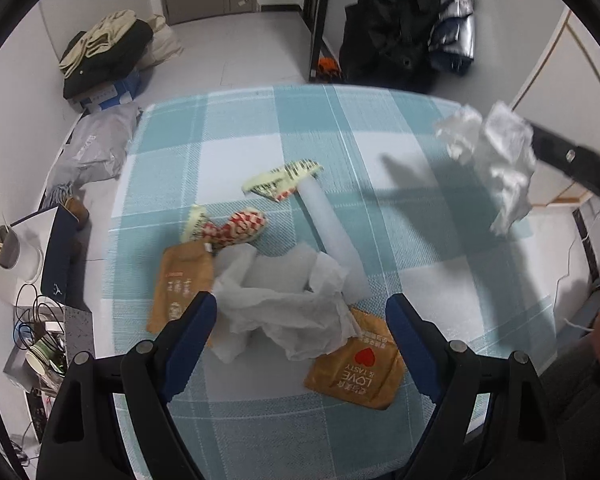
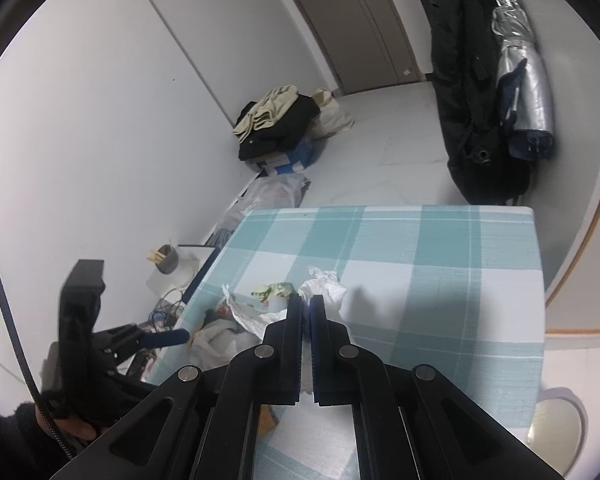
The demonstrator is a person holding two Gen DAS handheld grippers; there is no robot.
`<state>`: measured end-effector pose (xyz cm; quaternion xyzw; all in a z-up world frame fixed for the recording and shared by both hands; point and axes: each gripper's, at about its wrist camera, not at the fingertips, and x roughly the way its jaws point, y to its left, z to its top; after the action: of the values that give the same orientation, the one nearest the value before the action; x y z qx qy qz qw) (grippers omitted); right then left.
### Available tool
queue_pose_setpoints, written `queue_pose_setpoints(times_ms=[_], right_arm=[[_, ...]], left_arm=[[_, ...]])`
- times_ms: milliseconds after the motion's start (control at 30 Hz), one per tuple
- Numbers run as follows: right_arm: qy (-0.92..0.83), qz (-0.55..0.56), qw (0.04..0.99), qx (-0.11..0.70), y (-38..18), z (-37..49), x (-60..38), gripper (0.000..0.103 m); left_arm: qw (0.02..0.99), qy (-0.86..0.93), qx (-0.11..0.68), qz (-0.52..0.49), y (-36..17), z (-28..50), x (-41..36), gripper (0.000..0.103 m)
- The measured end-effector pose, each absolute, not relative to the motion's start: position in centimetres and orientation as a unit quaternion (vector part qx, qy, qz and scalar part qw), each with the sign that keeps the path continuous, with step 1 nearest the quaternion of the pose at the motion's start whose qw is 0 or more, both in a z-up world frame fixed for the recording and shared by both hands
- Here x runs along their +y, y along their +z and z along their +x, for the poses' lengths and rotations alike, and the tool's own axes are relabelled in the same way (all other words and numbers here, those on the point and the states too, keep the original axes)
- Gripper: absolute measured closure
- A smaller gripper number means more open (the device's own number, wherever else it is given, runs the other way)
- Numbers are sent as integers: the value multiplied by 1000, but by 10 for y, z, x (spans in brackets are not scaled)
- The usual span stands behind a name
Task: Collect trash
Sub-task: 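Grasp another white tissue with the left gripper while the right gripper holds its tissue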
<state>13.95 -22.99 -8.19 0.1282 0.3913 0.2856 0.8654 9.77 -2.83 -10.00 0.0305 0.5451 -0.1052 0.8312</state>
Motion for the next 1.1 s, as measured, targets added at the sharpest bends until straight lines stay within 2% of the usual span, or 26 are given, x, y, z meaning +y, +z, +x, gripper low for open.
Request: queue_pose_setpoints(times_ms=[133, 167, 233, 367, 433, 467, 533, 600, 633, 733, 1100], right_arm=[[279, 130, 866, 395, -83, 139, -235, 100], [278, 131, 865, 396, -83, 140, -236, 100], [276, 132, 866, 396, -83, 139, -239, 100], [272, 131, 867, 395, -82, 139, -241, 100], [271, 130, 868, 396, -82, 139, -241, 100], [270, 129, 868, 396, -82, 138, -241, 100], [269, 129, 868, 396, -82, 138, -241, 100], [268, 129, 869, 396, -82, 138, -241, 100], [267, 129, 869, 397, -82, 138, -242, 100], [265, 130, 869, 397, -82, 138, -243, 100], [262, 139, 872, 390, -78, 137, -249, 100]], left_arm=[[825, -86, 556, 59, -110, 99, -34, 20], [824, -83, 557, 60, -111, 99, -35, 25], [826, -76, 554, 71, -111, 99, -36, 27], [831, -72, 541, 107, -109, 94, -44, 56], [832, -78, 538, 109, -106, 92, -45, 63], [834, -79, 535, 108, -104, 91, -46, 72], [835, -85, 533, 105, -103, 92, -45, 77], [838, -90, 528, 103, -101, 93, -46, 88], [839, -92, 525, 105, -100, 92, -48, 91], [841, -102, 523, 95, -99, 95, -49, 94], [847, -134, 513, 42, -84, 92, -49, 96]])
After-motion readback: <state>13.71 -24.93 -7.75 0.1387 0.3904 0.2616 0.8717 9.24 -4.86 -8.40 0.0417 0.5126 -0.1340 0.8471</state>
